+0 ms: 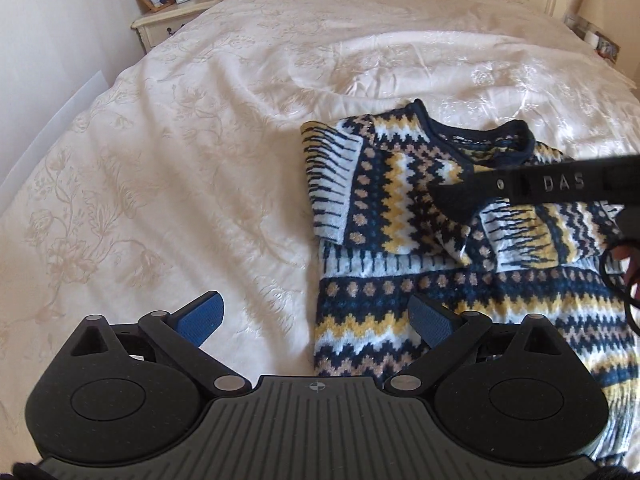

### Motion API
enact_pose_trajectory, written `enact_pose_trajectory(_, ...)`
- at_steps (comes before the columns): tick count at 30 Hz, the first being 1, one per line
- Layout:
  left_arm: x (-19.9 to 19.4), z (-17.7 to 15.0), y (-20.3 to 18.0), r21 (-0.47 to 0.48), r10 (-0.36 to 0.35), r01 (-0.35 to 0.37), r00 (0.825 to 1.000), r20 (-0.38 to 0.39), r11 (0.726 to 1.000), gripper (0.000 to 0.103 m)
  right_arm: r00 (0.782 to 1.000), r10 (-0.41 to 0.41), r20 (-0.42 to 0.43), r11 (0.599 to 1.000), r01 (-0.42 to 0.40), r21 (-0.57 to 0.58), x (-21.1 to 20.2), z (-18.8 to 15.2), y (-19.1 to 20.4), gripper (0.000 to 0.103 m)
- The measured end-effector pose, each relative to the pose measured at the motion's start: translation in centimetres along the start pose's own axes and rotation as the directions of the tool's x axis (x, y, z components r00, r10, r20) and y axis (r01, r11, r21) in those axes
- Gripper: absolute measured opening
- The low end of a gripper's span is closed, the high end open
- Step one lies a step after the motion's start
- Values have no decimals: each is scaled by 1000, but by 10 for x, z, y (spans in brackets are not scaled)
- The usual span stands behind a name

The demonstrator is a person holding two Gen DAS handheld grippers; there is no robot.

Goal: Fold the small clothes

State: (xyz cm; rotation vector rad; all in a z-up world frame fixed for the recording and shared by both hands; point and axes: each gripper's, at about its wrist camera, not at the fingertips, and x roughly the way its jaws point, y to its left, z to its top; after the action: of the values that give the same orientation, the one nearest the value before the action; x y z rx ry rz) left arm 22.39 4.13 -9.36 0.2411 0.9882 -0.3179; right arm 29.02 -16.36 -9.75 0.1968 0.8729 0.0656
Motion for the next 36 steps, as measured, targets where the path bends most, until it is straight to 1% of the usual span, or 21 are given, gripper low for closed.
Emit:
enact_pose_trajectory(2, 6, 9, -11, 22, -22, 22, 1000, 7, 1000, 100, 998, -55, -18, 998, 55, 4, -5, -10, -10, 79)
enact_pose_trajectory(4, 13, 20, -24, 46, -45, 45, 999, 2, 998, 100, 992, -114, -51, 993, 116, 30, -9, -23, -26, 82)
enact_pose_trajectory(7, 25, 33, -46, 92, -76, 76, 997, -3, 993, 100, 982, -157, -107, 980, 169, 109, -14, -46, -54, 82)
enact_pose_trajectory(10, 40, 44, -72, 168, -75, 74, 997, -2, 983, 100, 972, -180, -154, 954, 210, 212, -20, -68, -81, 82)
enact_pose_trajectory(13, 58, 48, -98, 231, -64, 65, 998, -14, 971, 100, 968, -187, -170, 924, 232, 303, -28, -82, -102, 82)
enact_pose_trajectory(15, 69, 50, -111, 261, -63, 62, 998, -7, 963, 91, 966, -190, -176, 910, 240, 338, -31, -87, -109, 82)
enact_pose_trajectory(18, 87, 53, -123, 297, -39, 39, 999, -8, 954, 89, 965, -192, -179, 901, 246, 357, -33, -93, -116, 82)
enact_pose_trajectory(21, 101, 53, -115, 274, 21, -15, 1000, -20, 962, 87, 962, -188, -196, 900, 249, 358, -29, -98, -118, 82)
enact_pose_trajectory(23, 107, 53, -97, 195, 72, -65, 997, -32, 979, 87, 963, -182, -200, 900, 246, 361, -28, -100, -120, 82)
enact_pose_trajectory(24, 108, 52, -87, 153, 81, -74, 996, -42, 985, 87, 963, -180, -199, 900, 243, 361, -28, -101, -120, 82)
enact_pose_trajectory(25, 110, 52, -72, 92, 70, -64, 996, -58, 994, 86, 964, -178, -197, 901, 240, 361, -28, -101, -120, 82)
enact_pose_trajectory(26, 111, 50, -61, 51, 42, -39, 997, -69, 998, 86, 965, -175, -196, 903, 237, 360, -28, -101, -119, 82)
enact_pose_trajectory(28, 112, 48, -45, -1, -9, 9, 997, -80, 1000, 83, 966, -169, -194, 905, 231, 359, -26, -100, -119, 82)
enact_pose_trajectory(30, 110, 47, -39, 1, -42, 42, 996, -74, 999, 82, 967, -163, -195, 906, 225, 359, -24, -100, -118, 82)
enact_pose_trajectory(32, 107, 47, -41, 34, -74, 76, 996, -57, 997, 79, 967, -155, -203, 908, 221, 357, -21, -101, -118, 82)
enact_pose_trajectory(34, 105, 48, -45, 63, -79, 81, 996, -46, 995, 76, 965, -155, -210, 910, 222, 350, -18, -101, -117, 82)
enact_pose_trajectory(36, 105, 49, -48, 82, -89, 92, 995, -40, 992, 69, 965, -154, -213, 912, 221, 344, -18, -101, -116, 82)
